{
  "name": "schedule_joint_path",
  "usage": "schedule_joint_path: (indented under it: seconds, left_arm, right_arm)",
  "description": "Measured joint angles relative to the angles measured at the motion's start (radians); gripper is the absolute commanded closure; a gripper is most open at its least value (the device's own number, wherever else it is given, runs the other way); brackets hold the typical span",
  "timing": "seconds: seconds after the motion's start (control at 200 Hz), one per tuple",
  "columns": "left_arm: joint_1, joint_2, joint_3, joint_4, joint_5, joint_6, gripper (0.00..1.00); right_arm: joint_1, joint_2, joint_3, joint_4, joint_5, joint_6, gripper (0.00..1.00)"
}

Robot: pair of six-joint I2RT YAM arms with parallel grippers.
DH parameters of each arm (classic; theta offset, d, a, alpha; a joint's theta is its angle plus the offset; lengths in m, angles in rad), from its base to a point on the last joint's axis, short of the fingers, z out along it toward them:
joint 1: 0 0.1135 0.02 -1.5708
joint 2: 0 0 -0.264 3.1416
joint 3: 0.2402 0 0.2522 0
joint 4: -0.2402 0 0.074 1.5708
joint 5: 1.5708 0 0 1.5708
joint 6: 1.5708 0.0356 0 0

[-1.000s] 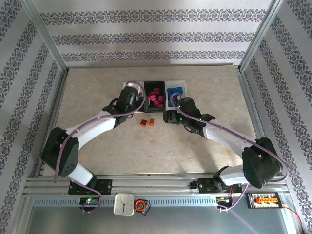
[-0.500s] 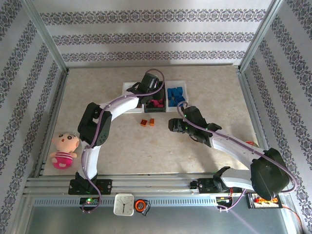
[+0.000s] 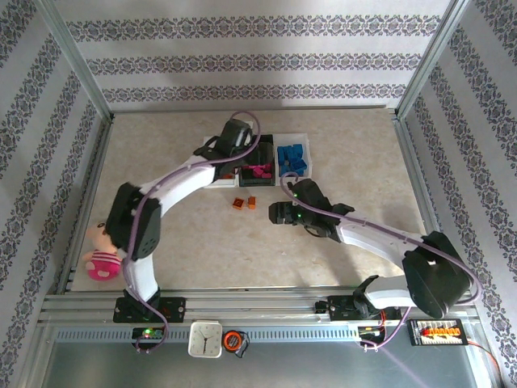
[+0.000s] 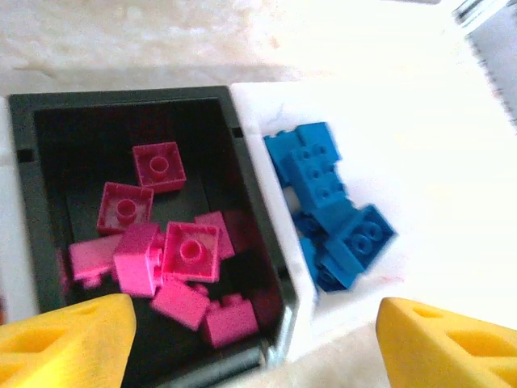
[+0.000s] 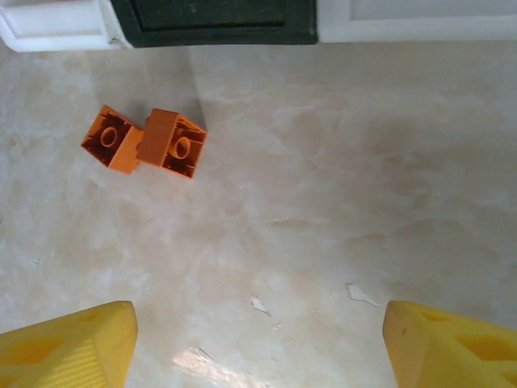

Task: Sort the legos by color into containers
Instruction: Pick up the lego from the center of the table.

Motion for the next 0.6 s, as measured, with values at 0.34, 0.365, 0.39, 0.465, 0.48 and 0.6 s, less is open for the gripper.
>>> schedule_joint_path:
  seconds: [0.34,0.365,0.39,0.465,0.48,0.6]
  left_arm:
    - [-0.001,-0.565,-0.611,0.143,-0.013,-0.077,0.10]
    - [-0.001,-0.595,-0.657,0.145,-0.018,-0.085,0.09]
    - [-0.001,-0.620,-0.696,0.146,-0.024,-0.090,0.09]
    - [-0.001,-0.687,-0.793,0.143,-0.044,-0.110,0.06]
    - [-0.001,-0.699,-0.809,0.142,-0.047,-0.112,0.06]
    - [-0.001,-0.789,-0.908,0.137,-0.082,-0.140,0.00]
  right_arm:
    - [0.058,0.225,0.159,0.075,-0.007,0.019,0.21]
    - [0.058,0.240,0.170,0.077,-0.007,0.019,0.21]
    - [0.060,0.255,0.180,0.080,-0.007,0.019,0.21]
    - [0.064,0.294,0.208,0.084,-0.003,0.019,0.22]
    - [0.064,0.304,0.215,0.085,-0.003,0.019,0.22]
    - [0.064,0.360,0.254,0.087,0.002,0.019,0.26]
